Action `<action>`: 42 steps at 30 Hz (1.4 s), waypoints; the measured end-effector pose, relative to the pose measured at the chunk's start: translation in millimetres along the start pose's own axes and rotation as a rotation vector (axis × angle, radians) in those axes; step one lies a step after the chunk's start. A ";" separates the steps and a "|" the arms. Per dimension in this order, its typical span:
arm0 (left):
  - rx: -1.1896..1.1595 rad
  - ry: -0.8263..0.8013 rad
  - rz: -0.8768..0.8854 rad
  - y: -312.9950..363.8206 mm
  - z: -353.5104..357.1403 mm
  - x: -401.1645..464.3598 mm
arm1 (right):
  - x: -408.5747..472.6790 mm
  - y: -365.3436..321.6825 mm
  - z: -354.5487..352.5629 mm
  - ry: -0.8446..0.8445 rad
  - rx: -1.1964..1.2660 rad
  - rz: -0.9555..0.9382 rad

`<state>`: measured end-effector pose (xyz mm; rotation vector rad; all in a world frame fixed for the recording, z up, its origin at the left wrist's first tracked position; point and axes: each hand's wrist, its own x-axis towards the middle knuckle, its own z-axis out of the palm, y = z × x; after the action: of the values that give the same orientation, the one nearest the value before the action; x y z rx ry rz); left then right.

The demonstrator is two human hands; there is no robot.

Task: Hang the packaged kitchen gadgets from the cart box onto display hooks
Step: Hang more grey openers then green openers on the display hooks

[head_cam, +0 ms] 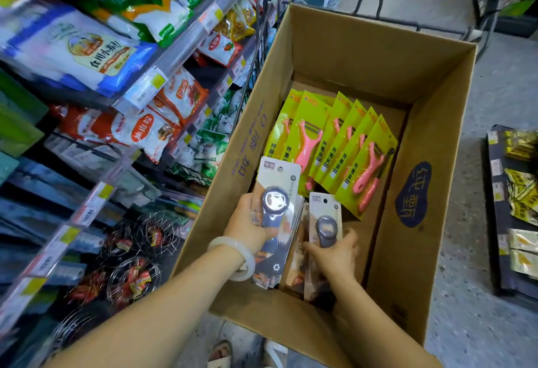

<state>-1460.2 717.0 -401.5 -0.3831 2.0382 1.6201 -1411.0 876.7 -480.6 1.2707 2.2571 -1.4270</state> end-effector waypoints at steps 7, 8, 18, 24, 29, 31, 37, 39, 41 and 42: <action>-0.114 0.088 0.139 21.2 -14.6 -16.0 | -27.0 -68.6 -21.5 -0.105 0.134 -0.388; -0.115 0.098 0.164 25.2 -19.0 -20.6 | -31.1 -80.8 -23.0 -0.137 0.169 -0.420; -0.236 0.418 0.408 26.6 -112.7 -112.2 | -132.8 -146.3 23.4 -0.487 0.323 -0.819; -0.251 0.694 0.515 -21.2 -191.5 -228.4 | -265.0 -138.7 72.5 -0.734 0.285 -0.983; -0.278 0.923 0.513 -92.4 -248.8 -357.7 | -402.4 -100.2 104.2 -0.935 0.262 -1.095; -0.285 1.026 0.499 -122.2 -265.3 -418.6 | -459.6 -76.2 118.3 -1.053 0.271 -1.096; -0.328 1.349 0.484 -192.9 -299.2 -601.6 | -635.5 -0.9 146.4 -1.328 0.193 -1.203; -0.336 1.437 0.470 -218.4 -308.2 -657.3 | -691.5 22.4 153.5 -1.421 0.213 -1.240; -0.341 1.529 0.458 -245.7 -313.5 -708.2 | -743.1 44.1 157.7 -1.506 0.202 -1.259; -0.339 1.577 0.454 -258.8 -316.0 -730.9 | -765.7 54.0 159.2 -1.541 0.193 -1.269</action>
<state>-785.2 282.2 -163.7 -1.9173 2.9702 2.2319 -941.8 326.9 -176.8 -1.3036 1.4651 -1.7590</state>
